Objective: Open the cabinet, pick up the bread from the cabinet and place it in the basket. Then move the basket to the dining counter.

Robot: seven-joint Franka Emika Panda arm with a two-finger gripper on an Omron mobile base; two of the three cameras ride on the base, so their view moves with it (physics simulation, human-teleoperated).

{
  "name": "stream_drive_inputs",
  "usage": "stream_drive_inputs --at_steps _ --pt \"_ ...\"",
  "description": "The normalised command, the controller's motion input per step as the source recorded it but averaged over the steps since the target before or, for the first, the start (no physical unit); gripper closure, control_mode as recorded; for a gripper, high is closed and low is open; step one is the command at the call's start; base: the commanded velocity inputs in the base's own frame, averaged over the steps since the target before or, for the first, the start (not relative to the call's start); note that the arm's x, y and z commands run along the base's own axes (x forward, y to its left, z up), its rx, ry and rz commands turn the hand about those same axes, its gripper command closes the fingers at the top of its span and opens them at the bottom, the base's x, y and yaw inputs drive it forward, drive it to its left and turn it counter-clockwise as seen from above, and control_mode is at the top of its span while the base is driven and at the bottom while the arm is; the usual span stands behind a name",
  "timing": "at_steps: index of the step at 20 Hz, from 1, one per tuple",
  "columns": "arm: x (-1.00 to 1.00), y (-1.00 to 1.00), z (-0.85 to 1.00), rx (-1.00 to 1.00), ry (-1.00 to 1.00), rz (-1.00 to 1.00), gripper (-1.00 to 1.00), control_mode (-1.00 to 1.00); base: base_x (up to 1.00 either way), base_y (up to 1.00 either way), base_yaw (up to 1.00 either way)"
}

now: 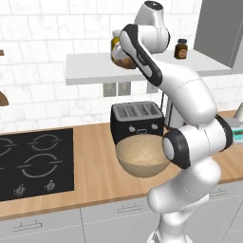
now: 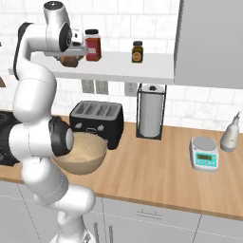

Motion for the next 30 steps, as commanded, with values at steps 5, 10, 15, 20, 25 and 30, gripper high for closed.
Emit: stream_drive_inputs --at_steps 5,10,15,20,25,30 --pt "0.20 0.00 -0.18 0.00 -0.07 0.00 -1.00 -1.00 0.00 0.00 0.00" --pt "0.03 0.09 -0.14 0.00 -0.02 0.00 1.00 -1.00 0.00 0.00 0.00" --pt "-0.14 0.08 -0.03 0.00 -0.01 0.00 1.00 -1.00 0.00 0.00 0.00" --pt "-0.70 0.05 0.00 0.00 0.00 -0.01 1.00 -1.00 0.00 0.00 0.00" --pt "-1.00 0.00 0.00 0.00 0.00 -0.02 1.00 -1.00 0.00 0.00 0.00" --pt "-1.00 -0.15 -0.04 0.00 0.00 -0.04 1.00 -1.00 0.00 0.00 0.00"
